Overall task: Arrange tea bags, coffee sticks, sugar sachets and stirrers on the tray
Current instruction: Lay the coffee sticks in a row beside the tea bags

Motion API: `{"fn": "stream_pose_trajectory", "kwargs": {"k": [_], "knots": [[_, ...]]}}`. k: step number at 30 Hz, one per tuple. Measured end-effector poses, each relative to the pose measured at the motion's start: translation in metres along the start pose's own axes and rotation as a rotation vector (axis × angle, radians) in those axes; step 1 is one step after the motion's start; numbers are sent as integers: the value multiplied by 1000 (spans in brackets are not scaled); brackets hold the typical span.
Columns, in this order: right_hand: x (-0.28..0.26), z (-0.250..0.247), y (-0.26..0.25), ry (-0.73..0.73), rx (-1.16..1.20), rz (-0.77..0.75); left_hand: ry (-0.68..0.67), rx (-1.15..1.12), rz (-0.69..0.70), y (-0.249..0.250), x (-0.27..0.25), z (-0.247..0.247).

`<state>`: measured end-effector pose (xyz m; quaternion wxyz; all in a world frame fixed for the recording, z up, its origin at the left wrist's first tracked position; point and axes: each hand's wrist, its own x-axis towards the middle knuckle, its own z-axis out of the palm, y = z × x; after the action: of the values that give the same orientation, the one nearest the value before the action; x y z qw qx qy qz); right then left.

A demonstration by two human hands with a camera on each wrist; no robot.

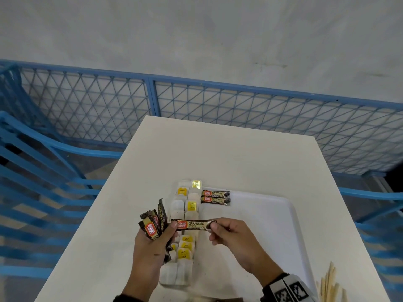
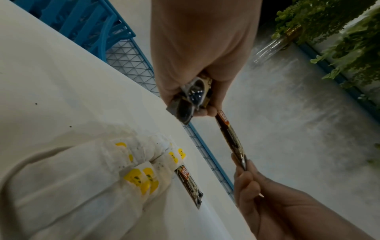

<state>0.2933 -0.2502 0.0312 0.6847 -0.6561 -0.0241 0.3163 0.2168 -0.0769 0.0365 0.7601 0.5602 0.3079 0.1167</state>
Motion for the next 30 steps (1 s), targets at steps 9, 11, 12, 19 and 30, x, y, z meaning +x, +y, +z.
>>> {"fn": "stream_pose_trajectory", "kwargs": {"k": [9, 11, 12, 19, 30], "knots": [[18, -21, 7, 249, -51, 78, 35, 19, -74, -7, 6, -2], [28, -32, 14, 343, -105, 104, 58, 21, -96, -10, 5, -4], [33, -38, 18, 385, -140, 118, 57, 30, -104, -12, 4, -5], [70, -55, 40, 496, -254, 162, 41, 109, -159, -19, 2, -7], [90, -45, 39, 604, -499, 129, 29, 147, -185, -12, -1, -8]]}}
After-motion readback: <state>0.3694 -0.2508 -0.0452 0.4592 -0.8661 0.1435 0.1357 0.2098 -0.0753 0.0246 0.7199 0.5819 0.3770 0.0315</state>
